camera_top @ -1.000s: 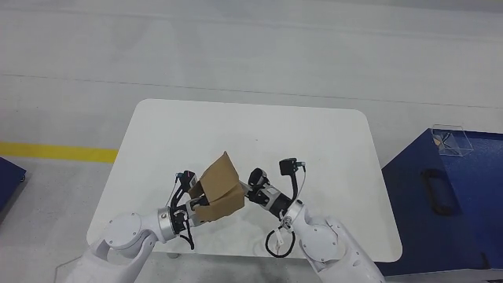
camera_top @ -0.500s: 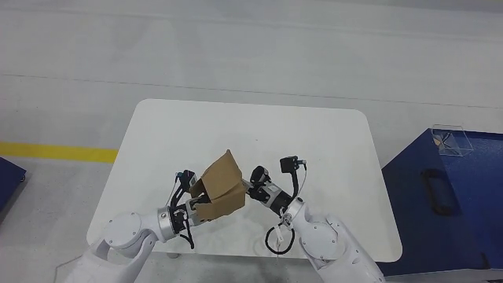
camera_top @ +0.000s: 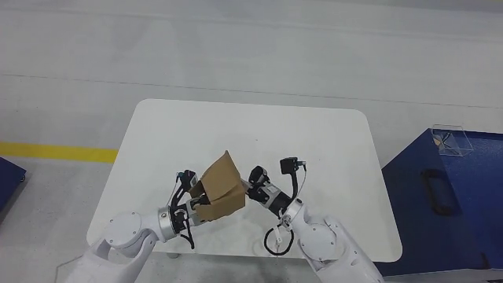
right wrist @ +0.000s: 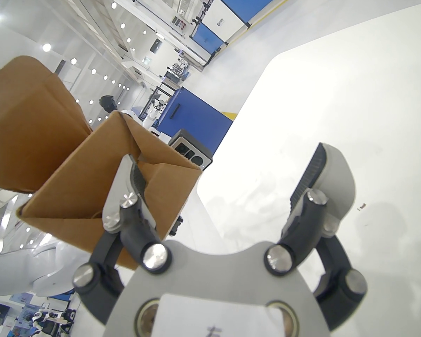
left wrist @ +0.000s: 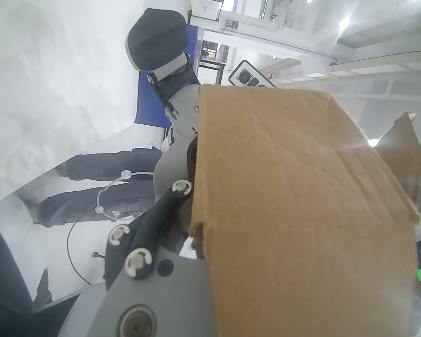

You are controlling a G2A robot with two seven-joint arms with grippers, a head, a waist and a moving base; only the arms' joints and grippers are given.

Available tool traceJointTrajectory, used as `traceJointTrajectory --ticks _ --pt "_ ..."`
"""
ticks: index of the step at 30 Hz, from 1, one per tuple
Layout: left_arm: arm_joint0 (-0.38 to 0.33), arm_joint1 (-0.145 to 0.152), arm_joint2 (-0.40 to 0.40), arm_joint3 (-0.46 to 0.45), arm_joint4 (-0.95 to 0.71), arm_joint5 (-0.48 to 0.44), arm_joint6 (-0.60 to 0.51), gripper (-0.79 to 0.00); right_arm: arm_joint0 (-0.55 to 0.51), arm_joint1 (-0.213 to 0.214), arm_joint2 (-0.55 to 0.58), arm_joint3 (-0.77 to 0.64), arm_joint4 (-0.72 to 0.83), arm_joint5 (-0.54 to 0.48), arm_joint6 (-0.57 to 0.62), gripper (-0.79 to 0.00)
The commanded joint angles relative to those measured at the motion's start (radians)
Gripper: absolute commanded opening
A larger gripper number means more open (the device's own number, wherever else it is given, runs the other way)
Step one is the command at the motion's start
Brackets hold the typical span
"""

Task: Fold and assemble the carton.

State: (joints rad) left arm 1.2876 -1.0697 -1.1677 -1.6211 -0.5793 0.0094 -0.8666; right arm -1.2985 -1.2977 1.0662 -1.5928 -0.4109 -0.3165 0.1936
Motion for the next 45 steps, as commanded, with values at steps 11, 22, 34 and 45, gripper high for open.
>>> traceJointTrajectory --ticks 11,22,34,45 --pt "0.011 0.001 -0.014 -0.001 -0.023 0.002 -0.031 -0.785 -0.039 0.01 0.043 -0.008 0.025 0.014 0.065 0.0" --pt "0.013 -0.003 -0.003 -0.007 -0.009 0.003 -0.019 -0.785 -0.028 0.005 0.029 0.008 0.053 -0.013 0.058 0.0" --pt "0.021 -0.005 -0.005 -0.014 -0.01 -0.021 -0.012 -0.785 -0.037 0.002 0.022 0.0 0.057 -0.027 0.035 0.0" --pt "0.025 -0.005 -0.013 -0.017 -0.021 -0.048 -0.019 -0.785 -0.05 0.002 0.065 -0.023 0.159 -0.025 -0.009 0.0"
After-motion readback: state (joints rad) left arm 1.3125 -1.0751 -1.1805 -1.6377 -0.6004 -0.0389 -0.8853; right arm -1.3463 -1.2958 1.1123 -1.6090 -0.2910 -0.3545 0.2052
